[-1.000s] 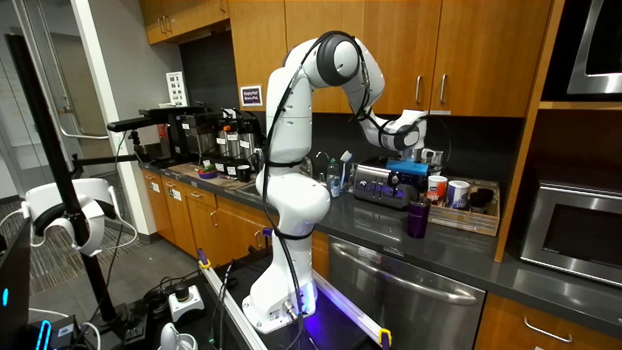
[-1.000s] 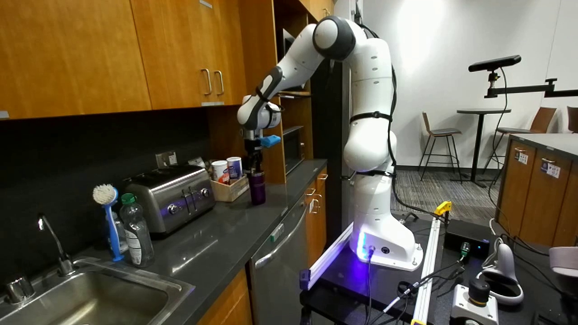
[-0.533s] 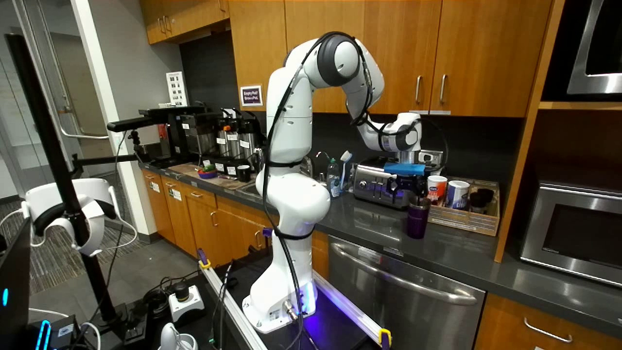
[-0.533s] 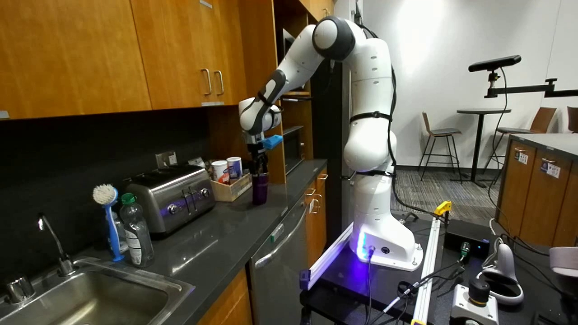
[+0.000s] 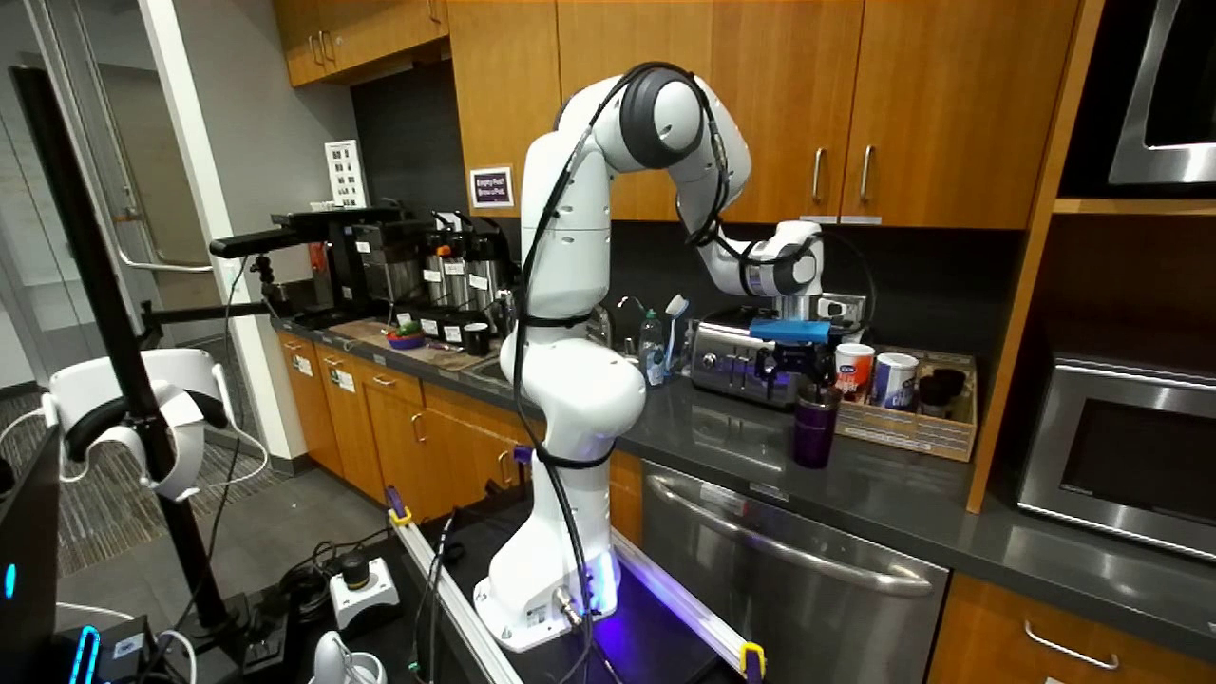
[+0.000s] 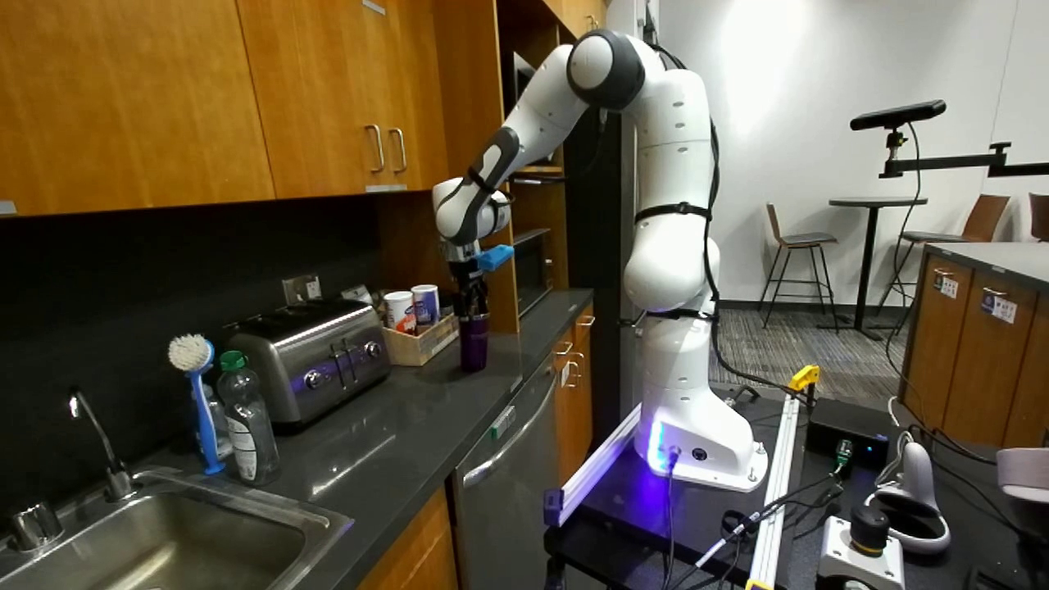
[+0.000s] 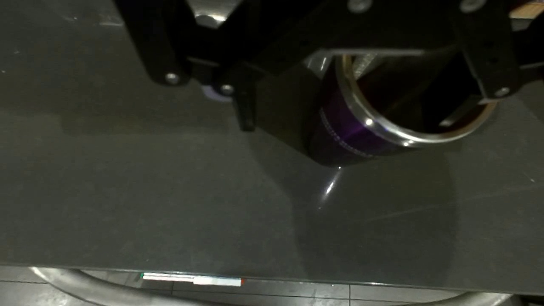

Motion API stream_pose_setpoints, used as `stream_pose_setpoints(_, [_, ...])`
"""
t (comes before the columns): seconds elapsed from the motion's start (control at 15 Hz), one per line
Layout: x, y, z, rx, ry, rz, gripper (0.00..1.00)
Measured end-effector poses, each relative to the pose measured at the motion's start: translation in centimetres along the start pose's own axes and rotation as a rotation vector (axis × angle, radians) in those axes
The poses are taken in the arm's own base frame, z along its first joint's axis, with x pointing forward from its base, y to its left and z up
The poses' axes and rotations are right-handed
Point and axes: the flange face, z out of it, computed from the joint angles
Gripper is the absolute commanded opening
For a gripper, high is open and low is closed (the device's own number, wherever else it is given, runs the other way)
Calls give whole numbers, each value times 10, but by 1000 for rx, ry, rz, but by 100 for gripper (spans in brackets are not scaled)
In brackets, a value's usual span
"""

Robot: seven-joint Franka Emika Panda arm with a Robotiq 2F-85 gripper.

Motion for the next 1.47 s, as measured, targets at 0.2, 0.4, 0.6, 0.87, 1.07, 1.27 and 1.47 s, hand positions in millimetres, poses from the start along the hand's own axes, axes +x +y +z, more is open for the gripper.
stream_pose_setpoints(0.2, [0, 0, 0, 0, 0, 0, 100])
stream_pose_setpoints(0.4, [0, 0, 0, 0, 0, 0, 100])
stream_pose_setpoints(0.6, [1, -1, -1, -16, -2, -4, 100])
stream_pose_setpoints(0.87, [12, -17, -11, -132, -12, -13, 100])
stream_pose_setpoints(1.07, [16, -36, -13, -218, -28, -33, 100])
stream_pose_setpoints(1.27, [18, -49, -10, -260, -52, -57, 100])
stream_pose_setpoints(1.47, [18, -52, -5, -266, -65, -63, 100])
